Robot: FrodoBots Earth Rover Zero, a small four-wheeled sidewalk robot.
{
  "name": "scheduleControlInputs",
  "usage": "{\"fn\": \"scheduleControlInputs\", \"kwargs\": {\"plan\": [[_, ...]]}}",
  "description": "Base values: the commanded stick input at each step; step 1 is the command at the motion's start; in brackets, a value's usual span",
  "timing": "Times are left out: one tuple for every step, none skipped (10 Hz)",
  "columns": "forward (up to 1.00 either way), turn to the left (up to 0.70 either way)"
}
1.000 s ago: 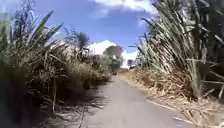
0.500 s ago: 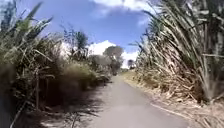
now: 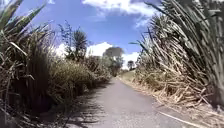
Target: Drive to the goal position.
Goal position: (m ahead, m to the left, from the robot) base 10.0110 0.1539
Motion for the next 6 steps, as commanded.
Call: {"fn": "scheduleControlInputs", "kwargs": {"plan": [[0.0,0.0],[0.0,0.0],[0.0,0.0],[0.0,0.0],[0.55,0.0],[0.64,0.0]]}}
